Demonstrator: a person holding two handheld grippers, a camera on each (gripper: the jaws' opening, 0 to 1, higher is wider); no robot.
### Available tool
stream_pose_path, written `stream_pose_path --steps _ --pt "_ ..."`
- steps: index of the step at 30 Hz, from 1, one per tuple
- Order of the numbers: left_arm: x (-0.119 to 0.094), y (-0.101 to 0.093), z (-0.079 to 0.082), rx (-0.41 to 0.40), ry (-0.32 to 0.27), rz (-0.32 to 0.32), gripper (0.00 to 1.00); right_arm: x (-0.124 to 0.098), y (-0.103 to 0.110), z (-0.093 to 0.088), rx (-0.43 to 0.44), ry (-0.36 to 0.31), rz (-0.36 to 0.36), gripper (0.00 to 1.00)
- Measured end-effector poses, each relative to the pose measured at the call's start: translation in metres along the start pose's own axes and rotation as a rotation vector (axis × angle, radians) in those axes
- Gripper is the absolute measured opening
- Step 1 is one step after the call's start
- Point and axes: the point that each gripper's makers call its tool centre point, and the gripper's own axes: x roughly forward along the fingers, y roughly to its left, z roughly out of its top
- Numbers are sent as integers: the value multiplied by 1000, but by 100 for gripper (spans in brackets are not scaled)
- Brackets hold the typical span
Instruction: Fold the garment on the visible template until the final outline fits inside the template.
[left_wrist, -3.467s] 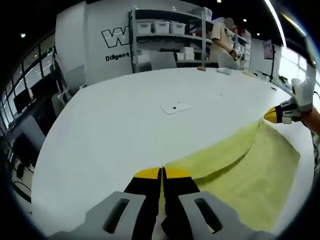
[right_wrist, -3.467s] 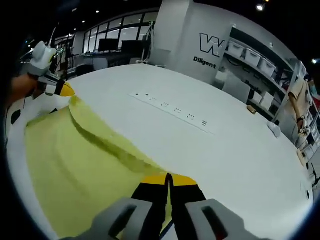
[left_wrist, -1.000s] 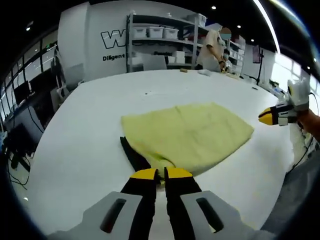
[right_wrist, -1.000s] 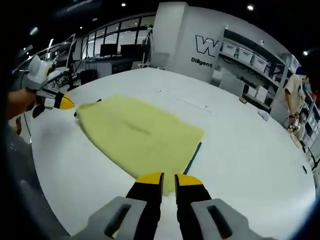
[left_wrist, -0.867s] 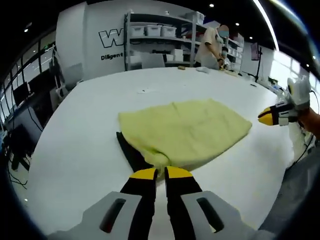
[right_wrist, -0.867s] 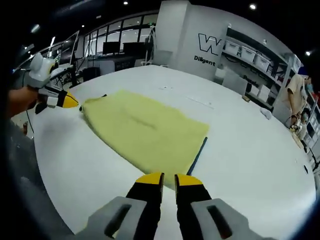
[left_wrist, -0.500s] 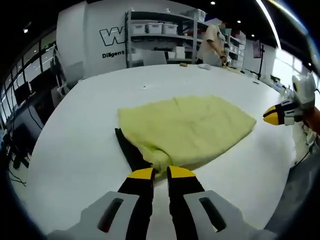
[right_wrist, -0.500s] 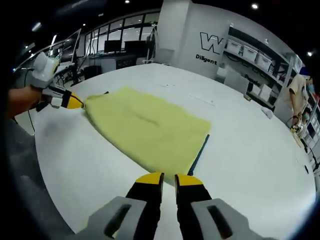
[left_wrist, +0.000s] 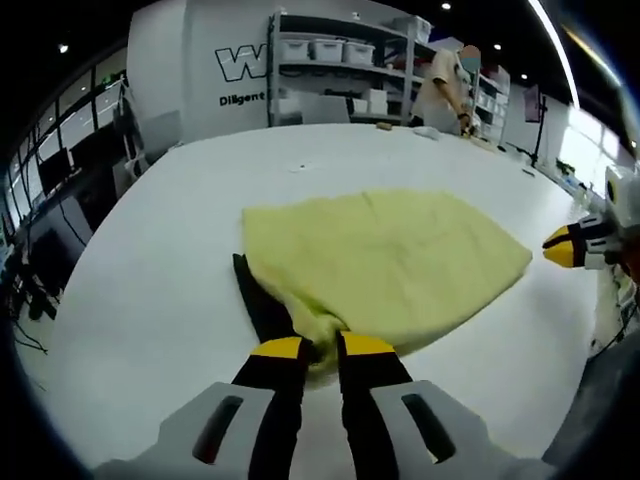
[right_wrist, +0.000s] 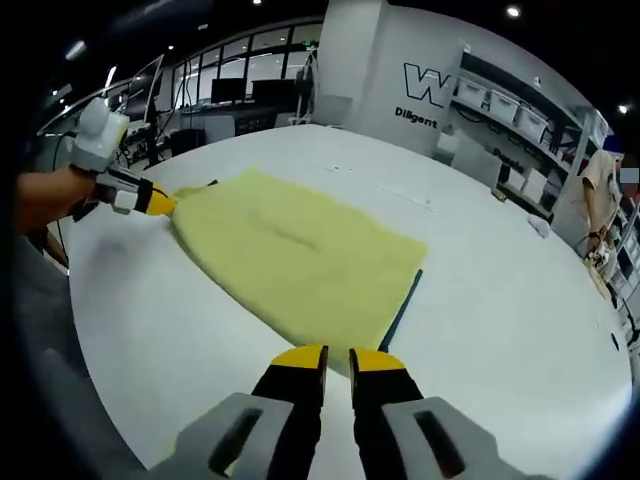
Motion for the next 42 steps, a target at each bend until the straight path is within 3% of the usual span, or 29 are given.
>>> stream_pose_path --steps 4,9,19,26,35,37,40,42 --pt "2 1 -5 -12 32 3 2 -2 -8 -9 22 9 -10 4" --pt "-3 2 -6 -14 38 -6 1 -2 -16 -21 47 29 -18 4" --pt "-5 2 -6 -5 34 -19 1 19 -27 -18 127 29 11 6" --pt "-5 4 -5 -12 32 -18 1 30 -21 -15 225 22 85 8" --pt "-4 4 -5 -11 33 -17 1 29 -24 -21 284 37 54 8" --pt "-5 4 -5 -12 30 -16 1 30 -18 -20 331 23 99 8" --pt "-5 5 -5 -14 31 -13 1 31 -14 -16 296 25 104 0" --pt "-5 5 -5 -14 34 -11 0 31 -14 -16 249 30 102 0"
